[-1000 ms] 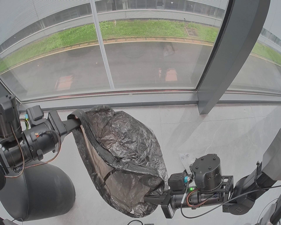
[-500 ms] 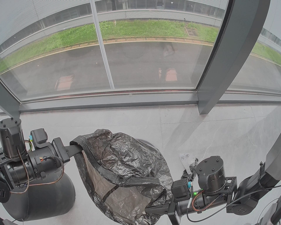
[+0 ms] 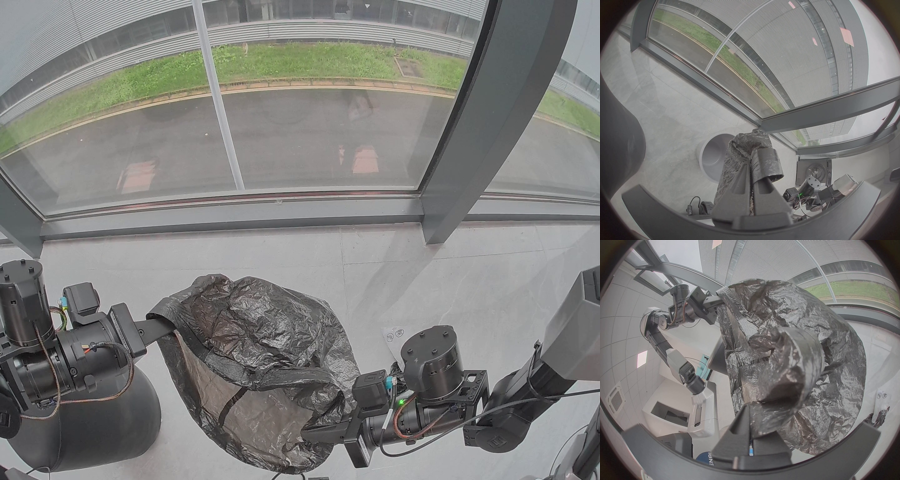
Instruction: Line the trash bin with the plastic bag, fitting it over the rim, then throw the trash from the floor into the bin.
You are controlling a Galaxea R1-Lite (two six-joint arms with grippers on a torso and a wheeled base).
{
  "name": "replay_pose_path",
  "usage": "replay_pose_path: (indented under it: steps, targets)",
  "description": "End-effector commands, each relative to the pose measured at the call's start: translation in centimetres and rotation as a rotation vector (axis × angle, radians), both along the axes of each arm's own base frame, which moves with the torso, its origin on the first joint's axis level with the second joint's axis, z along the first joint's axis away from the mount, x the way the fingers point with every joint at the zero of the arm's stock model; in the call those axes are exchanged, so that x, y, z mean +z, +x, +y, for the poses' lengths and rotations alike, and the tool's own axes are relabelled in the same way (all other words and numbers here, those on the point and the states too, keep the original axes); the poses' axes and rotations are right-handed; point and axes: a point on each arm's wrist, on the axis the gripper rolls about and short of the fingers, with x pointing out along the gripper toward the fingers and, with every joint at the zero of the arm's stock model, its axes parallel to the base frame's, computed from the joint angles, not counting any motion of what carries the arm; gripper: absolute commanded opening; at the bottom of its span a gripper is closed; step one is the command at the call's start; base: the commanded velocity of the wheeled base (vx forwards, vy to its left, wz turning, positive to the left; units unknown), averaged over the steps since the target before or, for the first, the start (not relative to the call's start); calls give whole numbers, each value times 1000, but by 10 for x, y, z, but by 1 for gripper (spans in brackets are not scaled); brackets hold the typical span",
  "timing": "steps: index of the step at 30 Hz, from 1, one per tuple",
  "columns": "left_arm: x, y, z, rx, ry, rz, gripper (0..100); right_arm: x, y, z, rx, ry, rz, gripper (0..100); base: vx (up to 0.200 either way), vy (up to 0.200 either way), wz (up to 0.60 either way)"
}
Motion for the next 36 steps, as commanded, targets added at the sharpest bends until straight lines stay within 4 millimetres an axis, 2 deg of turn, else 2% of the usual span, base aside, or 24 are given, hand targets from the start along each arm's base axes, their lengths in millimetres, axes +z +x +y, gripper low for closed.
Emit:
replay_pose_path:
  steps: [1,9,21,32,36]
  targets:
    - [-1,1,0,1,2,4,0,-13,4,5,-1,-23,25,0,0,0,0]
    - [-3,0,2,10,4,17,0,-13,3,9,-7,-2,93,0,0,0,0]
    - [-7,-1,5,32,18,40,0,-9,-15,18,73,16,135,0,0,0,0]
    - [-11,2,11,71,36,77,0,-11,-13,20,71,15,140,0,0,0,0]
    - [-13,7,10,74,40,90,0,-12,0,21,41,30,130,0,0,0,0]
